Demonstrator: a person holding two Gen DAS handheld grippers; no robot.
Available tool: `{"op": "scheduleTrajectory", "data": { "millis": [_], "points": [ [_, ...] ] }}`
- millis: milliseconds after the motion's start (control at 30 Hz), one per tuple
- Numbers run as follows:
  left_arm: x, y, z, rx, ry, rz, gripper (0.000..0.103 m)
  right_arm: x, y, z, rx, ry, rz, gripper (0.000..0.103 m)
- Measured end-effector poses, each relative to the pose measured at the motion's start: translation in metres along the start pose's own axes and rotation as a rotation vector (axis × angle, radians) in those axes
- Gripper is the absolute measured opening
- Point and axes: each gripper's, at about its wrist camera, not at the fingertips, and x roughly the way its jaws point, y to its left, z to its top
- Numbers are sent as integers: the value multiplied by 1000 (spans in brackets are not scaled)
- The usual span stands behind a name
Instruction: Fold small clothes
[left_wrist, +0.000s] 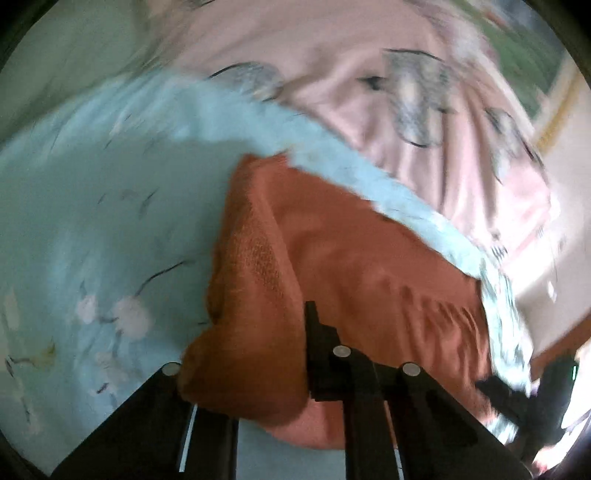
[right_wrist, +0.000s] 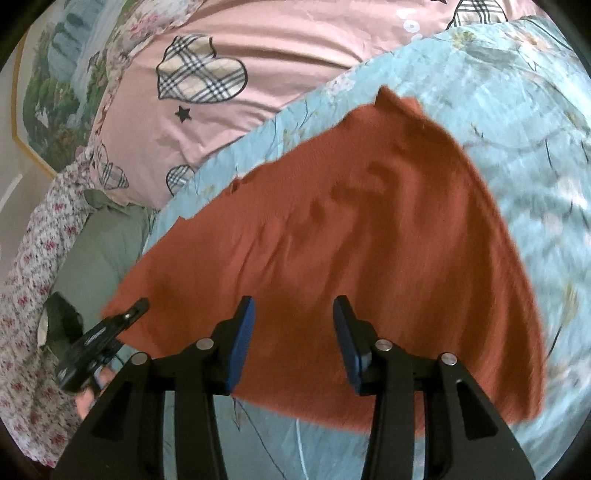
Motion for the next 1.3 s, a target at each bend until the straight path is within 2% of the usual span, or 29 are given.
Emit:
{"op": "scheduleTrajectory", "data": {
  "millis": [100, 133, 167, 233, 300, 467, 600, 633, 700, 733, 767, 833, 900, 967, 1067, 1167, 1300],
  "points": [
    [-10, -61, -1, 165, -15, -48, 10, -1, -2, 20, 21, 17, 61, 45],
    [-10, -86, -6, 238, -15, -51, 10, 0, -3, 25, 38, 25, 93, 49],
    [-9, -104, -11, 286, -15, -57, 10, 4, -7, 32, 67, 47, 151, 59],
    [-2, -137, -26, 379, -12, -71, 10, 12, -10, 38, 97, 65, 191, 72],
    [17, -164, -49, 460, 16, -64, 10, 29, -10, 44, 106, 115, 224, 74],
    [60, -179, -87, 564, 86, -6, 10, 82, 2, 46, 93, 247, 204, 74],
    [64, -181, -93, 608, 77, 9, 10, 118, 27, 58, 21, 269, 189, 74],
    [63, -182, -93, 622, 72, 13, 10, 126, 31, 63, 1, 271, 174, 72],
    [60, -185, -96, 654, 61, 24, 10, 141, 41, 69, -38, 274, 151, 53],
    [60, -187, -96, 666, 56, 28, 9, 148, 45, 71, -56, 284, 137, 32],
    [59, -188, -96, 671, 55, 27, 9, 152, 49, 73, -89, 290, 113, 19],
    [53, -187, -96, 678, 53, 23, 9, 142, 53, 78, -137, 269, 122, 17],
    [46, -190, -93, 687, 46, 11, 8, 110, 54, 88, -164, 200, 179, 16],
    [35, -198, -88, 691, 33, -17, 8, 77, 49, 99, -189, 137, 192, 16],
    [16, -223, -78, 694, 10, -131, 8, 33, 28, 112, -212, 57, 154, 16],
    [13, -257, -80, 709, 9, -225, 9, 18, -8, 115, -188, 54, 65, 16],
    [49, -287, -100, 688, 115, -298, 9, 26, -54, 105, -138, 110, -6, 16]
  ]
}}
